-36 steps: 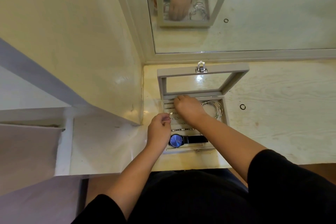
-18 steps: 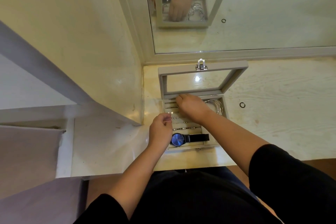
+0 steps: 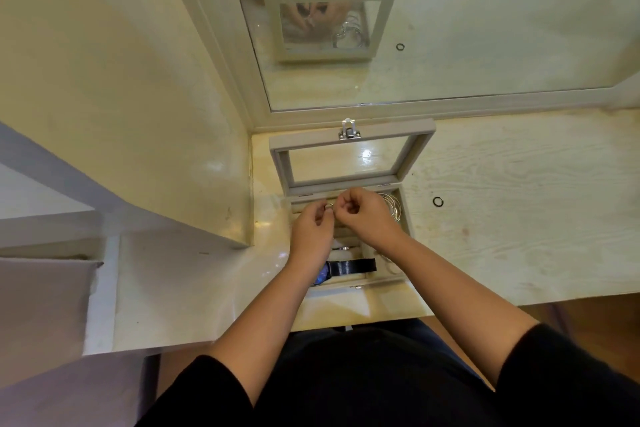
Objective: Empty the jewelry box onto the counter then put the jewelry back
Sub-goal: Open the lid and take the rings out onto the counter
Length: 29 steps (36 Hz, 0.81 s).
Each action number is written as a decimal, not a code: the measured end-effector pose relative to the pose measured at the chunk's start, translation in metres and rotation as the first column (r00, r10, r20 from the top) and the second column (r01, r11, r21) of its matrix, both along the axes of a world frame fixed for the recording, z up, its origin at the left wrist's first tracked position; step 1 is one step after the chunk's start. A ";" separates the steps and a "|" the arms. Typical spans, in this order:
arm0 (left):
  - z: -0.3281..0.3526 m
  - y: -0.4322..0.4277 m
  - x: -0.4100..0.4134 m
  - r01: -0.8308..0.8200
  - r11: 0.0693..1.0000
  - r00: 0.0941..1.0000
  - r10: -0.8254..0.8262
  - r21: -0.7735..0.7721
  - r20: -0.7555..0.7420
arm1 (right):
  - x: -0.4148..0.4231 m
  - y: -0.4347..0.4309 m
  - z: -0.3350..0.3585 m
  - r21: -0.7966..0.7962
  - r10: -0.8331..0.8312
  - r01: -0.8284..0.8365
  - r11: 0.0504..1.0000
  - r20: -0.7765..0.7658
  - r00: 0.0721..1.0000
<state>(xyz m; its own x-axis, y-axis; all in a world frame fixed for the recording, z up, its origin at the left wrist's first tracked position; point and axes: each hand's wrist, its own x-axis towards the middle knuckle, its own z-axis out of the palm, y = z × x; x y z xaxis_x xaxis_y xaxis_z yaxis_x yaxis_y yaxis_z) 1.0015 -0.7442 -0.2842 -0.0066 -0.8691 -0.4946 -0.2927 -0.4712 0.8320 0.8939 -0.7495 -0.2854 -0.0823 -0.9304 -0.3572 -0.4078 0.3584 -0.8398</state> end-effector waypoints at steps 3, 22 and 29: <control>0.003 0.000 -0.013 0.004 1.000 1.000 -0.004 -0.002 -0.028 | -0.012 0.007 -0.001 0.020 -0.053 0.051 0.998 0.103 0.993; 0.002 0.003 -0.093 0.203 0.975 0.978 -0.197 0.090 -0.068 | -0.102 0.032 -0.008 0.120 -0.200 0.172 0.978 0.291 0.936; -0.004 0.015 -0.129 0.206 0.959 0.970 -0.173 0.195 -0.173 | -0.139 0.048 -0.014 0.168 -0.282 0.248 0.954 0.218 0.934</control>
<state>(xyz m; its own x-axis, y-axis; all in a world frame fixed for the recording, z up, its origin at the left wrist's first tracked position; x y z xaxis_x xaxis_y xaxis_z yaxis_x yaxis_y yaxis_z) 0.8722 -0.7294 -0.2886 -0.2506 -0.7214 -0.6456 -0.2712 -0.5879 0.7622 0.7554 -0.7018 -0.2995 -0.2168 -0.8277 -0.5176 -0.0776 0.5431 -0.8361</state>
